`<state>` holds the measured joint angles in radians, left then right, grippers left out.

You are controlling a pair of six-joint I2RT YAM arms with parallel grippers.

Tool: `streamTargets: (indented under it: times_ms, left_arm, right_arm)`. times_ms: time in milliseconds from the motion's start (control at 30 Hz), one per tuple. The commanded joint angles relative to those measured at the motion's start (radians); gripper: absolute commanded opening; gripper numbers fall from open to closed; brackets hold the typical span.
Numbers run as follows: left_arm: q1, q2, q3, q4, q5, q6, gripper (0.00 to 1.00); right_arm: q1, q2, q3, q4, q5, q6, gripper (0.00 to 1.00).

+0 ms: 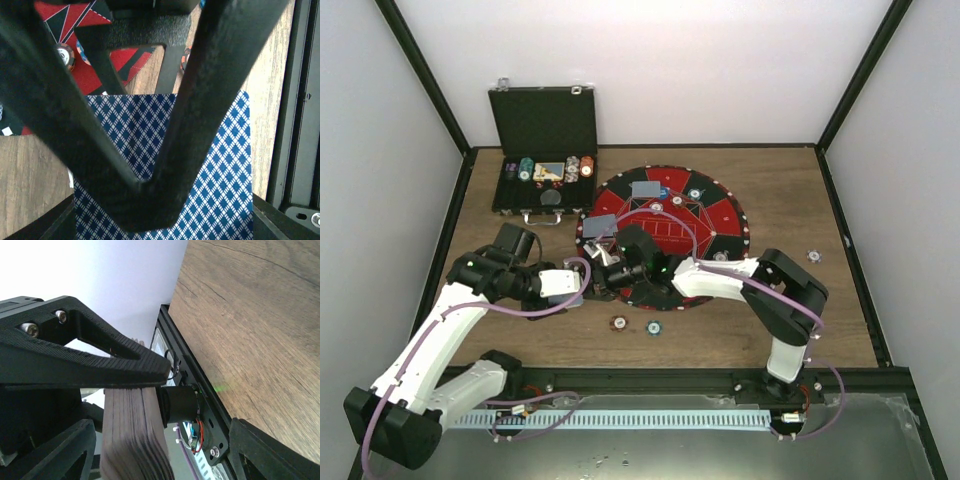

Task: Distribute texas hold em gaming equipment

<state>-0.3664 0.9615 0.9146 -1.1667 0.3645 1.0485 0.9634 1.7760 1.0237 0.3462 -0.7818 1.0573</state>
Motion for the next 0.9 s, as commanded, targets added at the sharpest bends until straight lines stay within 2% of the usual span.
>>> streamTargets:
  times_ms: [0,300,600,867]
  left_arm:
    - [0.002,-0.014,0.027,-0.009,0.024,0.007,0.08]
    - [0.001,-0.016,0.034,-0.015,0.019,0.004,0.08]
    - [0.001,-0.011,0.042,-0.015,0.029,0.004,0.08]
    - [0.001,-0.009,0.040,-0.011,0.030,0.003,0.08]
  right_arm:
    - [0.014,0.053,0.047,0.089,-0.028,0.033,0.75]
    - [0.002,0.120,0.055,0.075,-0.040,0.024,0.68]
    - [-0.059,0.031,-0.096,0.128,-0.041,0.046,0.59]
    - [-0.068,-0.046,-0.099,0.088,-0.040,0.032,0.51]
